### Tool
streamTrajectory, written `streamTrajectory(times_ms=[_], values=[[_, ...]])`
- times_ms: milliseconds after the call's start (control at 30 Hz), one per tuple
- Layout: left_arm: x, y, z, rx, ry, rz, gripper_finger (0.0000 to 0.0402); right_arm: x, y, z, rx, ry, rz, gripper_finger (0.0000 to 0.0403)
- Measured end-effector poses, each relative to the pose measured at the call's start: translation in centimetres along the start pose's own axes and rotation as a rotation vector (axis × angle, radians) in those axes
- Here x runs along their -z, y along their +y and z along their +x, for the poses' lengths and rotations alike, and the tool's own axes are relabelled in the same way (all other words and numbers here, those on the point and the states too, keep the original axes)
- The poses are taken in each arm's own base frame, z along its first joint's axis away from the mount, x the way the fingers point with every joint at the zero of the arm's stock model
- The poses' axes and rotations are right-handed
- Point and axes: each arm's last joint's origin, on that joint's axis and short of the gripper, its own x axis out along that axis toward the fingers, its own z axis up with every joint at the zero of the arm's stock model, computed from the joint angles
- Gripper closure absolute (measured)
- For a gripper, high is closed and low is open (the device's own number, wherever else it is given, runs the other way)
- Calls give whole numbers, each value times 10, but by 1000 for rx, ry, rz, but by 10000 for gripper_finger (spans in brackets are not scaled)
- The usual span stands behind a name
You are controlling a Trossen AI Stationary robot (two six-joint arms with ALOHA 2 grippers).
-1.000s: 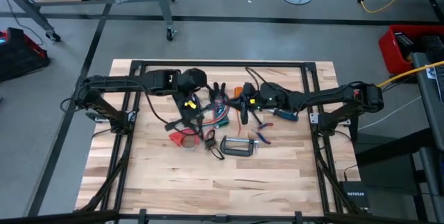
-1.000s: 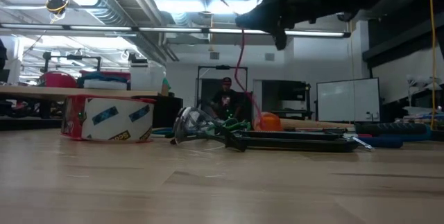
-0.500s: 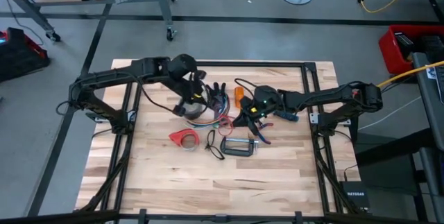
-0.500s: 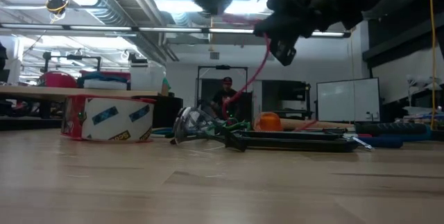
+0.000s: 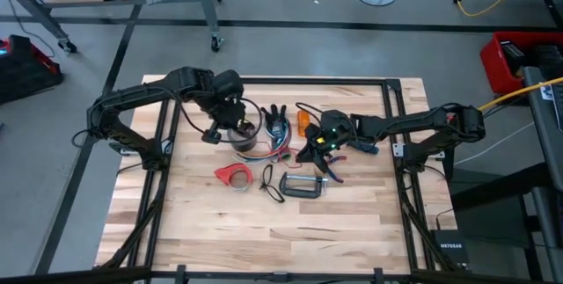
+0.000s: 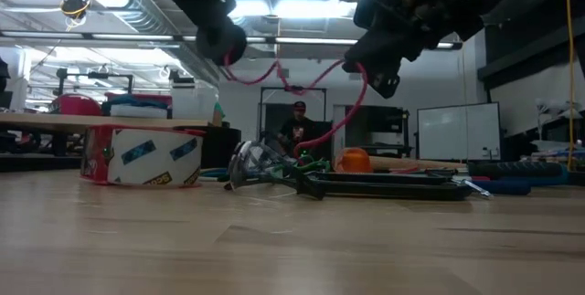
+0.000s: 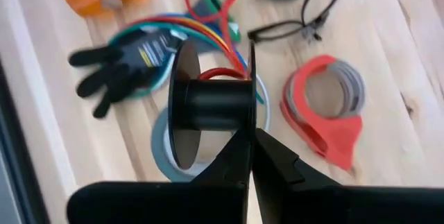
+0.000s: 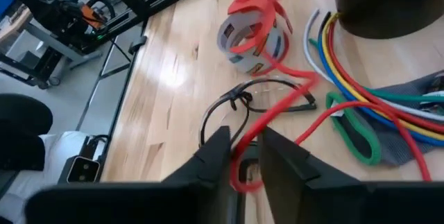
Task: Coil cords
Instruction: Uncoil the wire from the spool, then coil the red wire
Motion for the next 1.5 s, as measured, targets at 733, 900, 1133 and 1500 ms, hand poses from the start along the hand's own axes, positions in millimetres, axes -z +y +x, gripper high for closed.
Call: streamTrajectory(times_ms=[733, 900, 1133, 1500], values=[[-18, 32, -84, -618, -50, 9, 401, -3, 7, -1, -208, 19, -5, 248], [-26, 22, -121, -682, -152, 22, 401, -23, 11, -11, -225, -166, -122, 260], [-41, 0, -145, -575, -363, 99, 401, -47, -1, -49, -77, -373, -149, 267], [-69, -8, -124, -428, -449, 94, 401, -75, 5, -98, -23, -698, -323, 268]])
